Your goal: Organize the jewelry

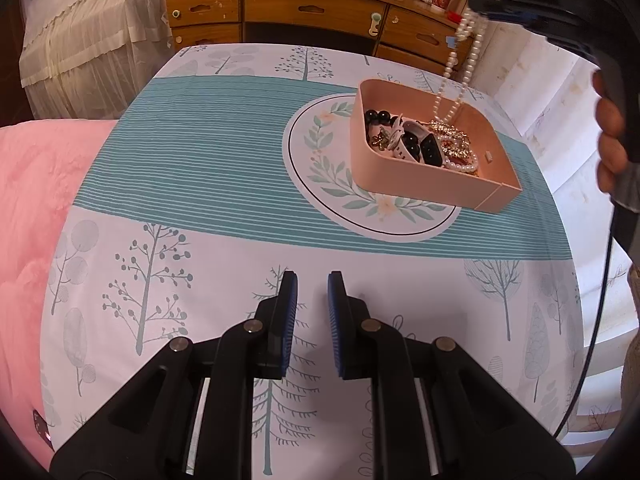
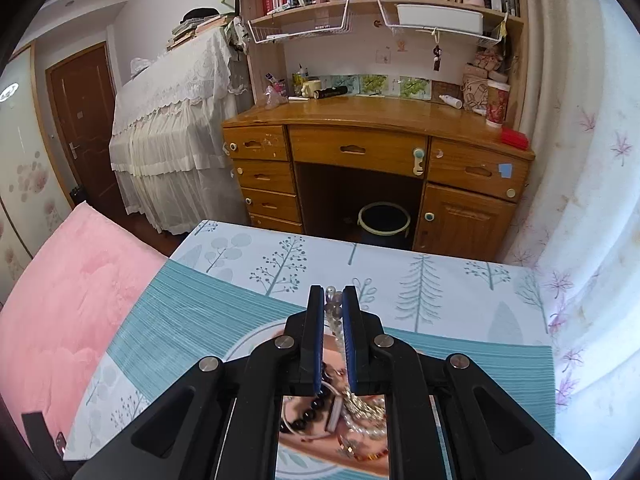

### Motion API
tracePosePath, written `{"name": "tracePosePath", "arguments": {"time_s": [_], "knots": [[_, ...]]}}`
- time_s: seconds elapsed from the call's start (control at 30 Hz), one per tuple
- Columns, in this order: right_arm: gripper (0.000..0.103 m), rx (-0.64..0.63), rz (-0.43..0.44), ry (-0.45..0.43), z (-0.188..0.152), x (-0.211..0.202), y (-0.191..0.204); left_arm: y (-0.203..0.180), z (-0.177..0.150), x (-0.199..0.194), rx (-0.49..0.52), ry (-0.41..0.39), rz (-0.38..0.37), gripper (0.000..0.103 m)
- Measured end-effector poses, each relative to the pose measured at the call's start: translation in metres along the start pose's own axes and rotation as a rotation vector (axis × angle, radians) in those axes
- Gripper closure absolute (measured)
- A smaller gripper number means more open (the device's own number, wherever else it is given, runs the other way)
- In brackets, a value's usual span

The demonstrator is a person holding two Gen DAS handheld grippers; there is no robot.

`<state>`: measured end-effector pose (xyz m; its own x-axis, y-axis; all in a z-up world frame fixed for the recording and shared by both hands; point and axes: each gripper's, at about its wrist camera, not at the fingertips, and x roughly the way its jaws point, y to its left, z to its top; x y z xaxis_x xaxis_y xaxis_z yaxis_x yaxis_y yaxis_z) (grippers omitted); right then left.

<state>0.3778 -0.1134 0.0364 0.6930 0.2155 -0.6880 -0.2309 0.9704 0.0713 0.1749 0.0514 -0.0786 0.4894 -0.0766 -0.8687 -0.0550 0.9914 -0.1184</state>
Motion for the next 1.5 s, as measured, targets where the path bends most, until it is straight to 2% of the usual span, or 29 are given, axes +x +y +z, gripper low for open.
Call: {"name": "tracePosePath", "arguments": {"time_s": [0.13,0.53,0.7,0.73,0.77,0.8,0.83,0.87,1.17,1.37,1.5], "knots": [[0.095,0.008,0.009,0.028,0.007,0.030,0.010,0.004,0.011,0.002,0.009,-0.009,0.018,0.090],[0.095,0.058,0.047,0.137,-0.009,0.086,0.022,0.040,0.096,-0.018,-0.055,-0.159,0.109,0.090],[0.094,0.070,0.076,0.173,-0.016,0.100,0.028,0.049,0.110,-0.020,-0.090,-0.161,0.106,0.089],[0.094,0.080,0.080,0.174,-0.016,0.102,0.028,0.049,0.110,-0.021,-0.093,-0.160,0.103,0.083],[0.094,0.084,0.084,0.178,-0.017,0.101,0.028,0.050,0.110,-0.021,-0.097,-0.158,0.097,0.069],[0.093,0.086,0.089,0.182,-0.018,0.104,0.030,0.049,0.108,-0.022,-0.099,-0.158,0.095,0.060],[0.092,0.086,0.089,0.183,-0.019,0.101,0.028,0.049,0.106,-0.023,-0.103,-0.162,0.091,0.049],[0.092,0.084,0.087,0.185,-0.021,0.099,0.029,0.049,0.105,-0.025,-0.108,-0.171,0.082,0.048],[0.092,0.074,0.108,0.185,-0.053,0.058,0.021,0.038,0.090,-0.035,-0.091,-0.170,0.064,0.048],[0.092,0.093,0.128,0.202,-0.100,0.011,0.015,0.020,0.067,-0.057,-0.032,-0.186,0.051,0.048],[0.092,0.106,0.115,0.220,-0.136,-0.019,0.014,0.009,0.044,-0.076,-0.004,-0.202,0.094,0.048]]}}
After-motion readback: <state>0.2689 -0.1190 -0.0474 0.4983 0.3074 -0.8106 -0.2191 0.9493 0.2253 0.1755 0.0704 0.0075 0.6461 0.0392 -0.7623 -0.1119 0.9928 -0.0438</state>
